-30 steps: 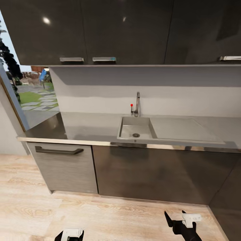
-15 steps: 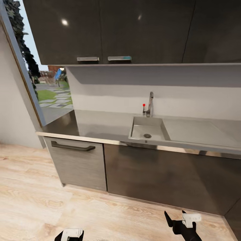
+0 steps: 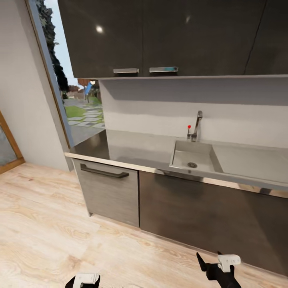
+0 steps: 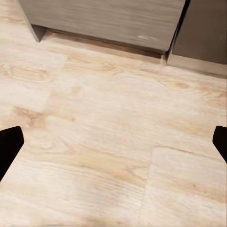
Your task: Put the three can of soda from the living room inside the tash can in the kitchen.
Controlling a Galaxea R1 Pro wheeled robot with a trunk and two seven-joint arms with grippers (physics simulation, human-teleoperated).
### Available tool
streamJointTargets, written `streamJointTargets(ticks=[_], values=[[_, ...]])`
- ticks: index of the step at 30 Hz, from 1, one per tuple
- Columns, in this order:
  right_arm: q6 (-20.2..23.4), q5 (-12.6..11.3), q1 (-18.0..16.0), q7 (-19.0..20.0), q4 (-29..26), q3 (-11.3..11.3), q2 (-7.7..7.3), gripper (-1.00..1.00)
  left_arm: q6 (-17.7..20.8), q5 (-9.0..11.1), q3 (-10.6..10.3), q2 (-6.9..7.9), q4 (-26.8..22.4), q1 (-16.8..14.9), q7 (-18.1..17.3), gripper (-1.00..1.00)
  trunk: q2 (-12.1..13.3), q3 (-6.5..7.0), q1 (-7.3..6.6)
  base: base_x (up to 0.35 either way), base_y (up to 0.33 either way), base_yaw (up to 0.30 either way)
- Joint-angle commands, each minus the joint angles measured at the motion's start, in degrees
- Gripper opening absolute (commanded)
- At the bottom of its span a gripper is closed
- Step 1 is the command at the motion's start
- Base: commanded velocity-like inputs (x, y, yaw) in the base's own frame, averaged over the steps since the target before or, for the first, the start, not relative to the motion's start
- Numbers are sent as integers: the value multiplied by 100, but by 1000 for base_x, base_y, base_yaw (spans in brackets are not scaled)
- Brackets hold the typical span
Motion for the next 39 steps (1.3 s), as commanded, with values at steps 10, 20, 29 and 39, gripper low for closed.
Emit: streamJointTargets(ticks=[10, 20, 29, 39], values=[[0, 1, 0, -1, 25, 70, 0, 100, 0, 0, 0, 0, 0, 0, 4, 100, 0, 0, 0, 0, 0, 252], [-1, 8, 0, -8, 95, 153, 0, 100, 0, 0, 0, 0, 0, 0, 1, 100, 0, 0, 0, 0, 0, 253], [-2, 9, 0, -9, 99, 158, 0, 100, 0, 2, 0, 0, 39, 0, 4, 100, 0, 0, 0, 0, 0, 134], [-2, 9, 0, -9, 100, 164, 0, 100, 0, 16, 0, 0, 132, 0, 4, 100, 0, 0, 0, 0, 0, 199]])
